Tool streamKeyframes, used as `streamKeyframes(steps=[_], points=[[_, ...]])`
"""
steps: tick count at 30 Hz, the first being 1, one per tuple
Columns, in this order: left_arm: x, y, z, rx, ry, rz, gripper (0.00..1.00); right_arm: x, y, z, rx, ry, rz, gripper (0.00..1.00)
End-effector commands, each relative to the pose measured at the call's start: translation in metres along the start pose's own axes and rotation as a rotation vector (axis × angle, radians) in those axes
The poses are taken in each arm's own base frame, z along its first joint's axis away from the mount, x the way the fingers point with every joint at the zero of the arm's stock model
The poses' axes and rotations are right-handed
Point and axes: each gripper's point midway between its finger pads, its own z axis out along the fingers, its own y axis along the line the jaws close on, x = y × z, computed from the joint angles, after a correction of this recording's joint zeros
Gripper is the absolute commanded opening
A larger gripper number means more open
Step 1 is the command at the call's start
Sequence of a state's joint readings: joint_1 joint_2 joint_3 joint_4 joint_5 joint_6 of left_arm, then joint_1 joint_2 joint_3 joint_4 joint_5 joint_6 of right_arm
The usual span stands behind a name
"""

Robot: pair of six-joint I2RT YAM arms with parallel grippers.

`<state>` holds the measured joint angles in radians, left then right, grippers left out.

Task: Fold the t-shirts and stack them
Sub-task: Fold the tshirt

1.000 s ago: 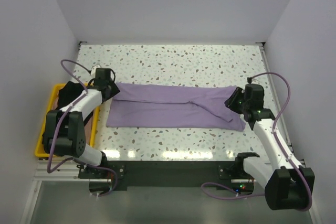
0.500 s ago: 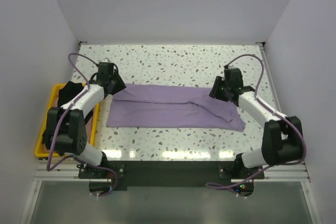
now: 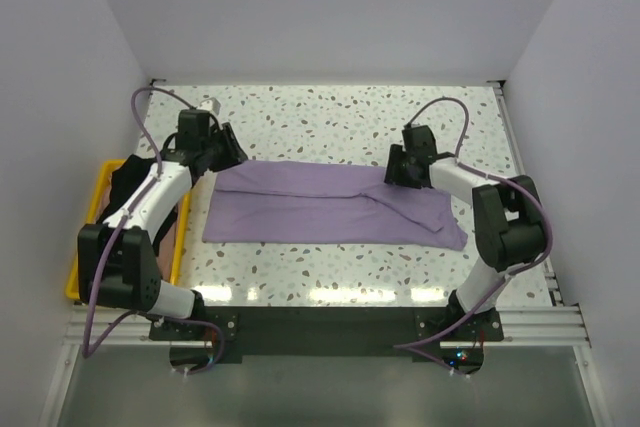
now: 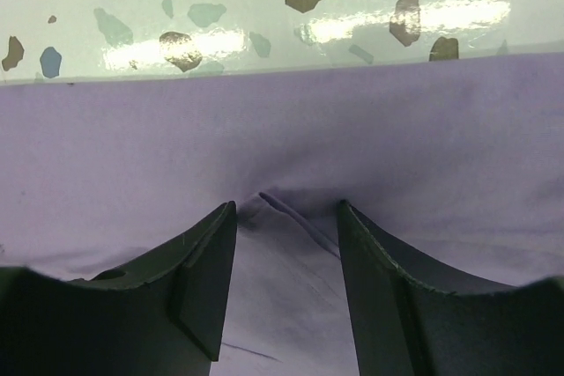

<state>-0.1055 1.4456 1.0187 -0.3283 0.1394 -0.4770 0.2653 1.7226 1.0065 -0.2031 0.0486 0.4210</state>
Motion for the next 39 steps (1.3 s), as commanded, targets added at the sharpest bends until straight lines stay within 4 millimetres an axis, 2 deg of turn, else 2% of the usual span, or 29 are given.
streamKeyframes(steps=[1,4,7,18,29,39], points=[[-0.004,-0.009,-0.008,0.050,-0.028,0.049,0.44,-0.025,0.021,-0.001,-0.028,-0.092,-0.037,0.53],[-0.001,-0.005,-0.005,0.036,-0.024,0.041,0.44,-0.019,0.024,0.000,-0.032,-0.083,-0.035,0.52],[-0.001,-0.004,-0.005,0.032,-0.023,0.041,0.44,-0.011,0.026,-0.001,-0.037,-0.076,-0.029,0.46],[0.002,-0.001,-0.005,0.022,-0.015,0.044,0.44,0.003,0.029,-0.015,-0.088,-0.068,0.003,0.10],[0.005,0.002,-0.003,0.013,-0.006,0.042,0.44,0.019,0.040,-0.050,-0.169,-0.105,0.046,0.09],[0.008,0.002,-0.003,0.016,0.002,0.043,0.44,0.065,0.053,-0.059,-0.215,-0.080,0.045,0.11]])
